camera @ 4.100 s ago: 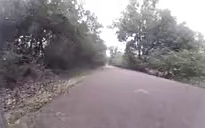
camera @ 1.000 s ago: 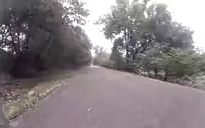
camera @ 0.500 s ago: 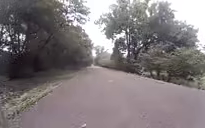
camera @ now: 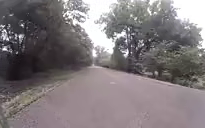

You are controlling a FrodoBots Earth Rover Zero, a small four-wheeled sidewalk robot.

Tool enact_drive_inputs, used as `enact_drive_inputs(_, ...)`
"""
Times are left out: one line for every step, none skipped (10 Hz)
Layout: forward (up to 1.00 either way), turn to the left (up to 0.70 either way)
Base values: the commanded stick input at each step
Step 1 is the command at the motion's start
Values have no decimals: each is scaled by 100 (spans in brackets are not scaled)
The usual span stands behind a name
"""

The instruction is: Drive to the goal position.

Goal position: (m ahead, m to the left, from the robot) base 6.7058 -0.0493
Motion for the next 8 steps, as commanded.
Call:
enact_drive_inputs(70, 0)
enact_drive_inputs(70, 0)
enact_drive_inputs(70, 0)
enact_drive_inputs(70, 0)
enact_drive_inputs(70, 0)
enact_drive_inputs(70, 0)
enact_drive_inputs(70, 0)
enact_drive_inputs(70, 0)
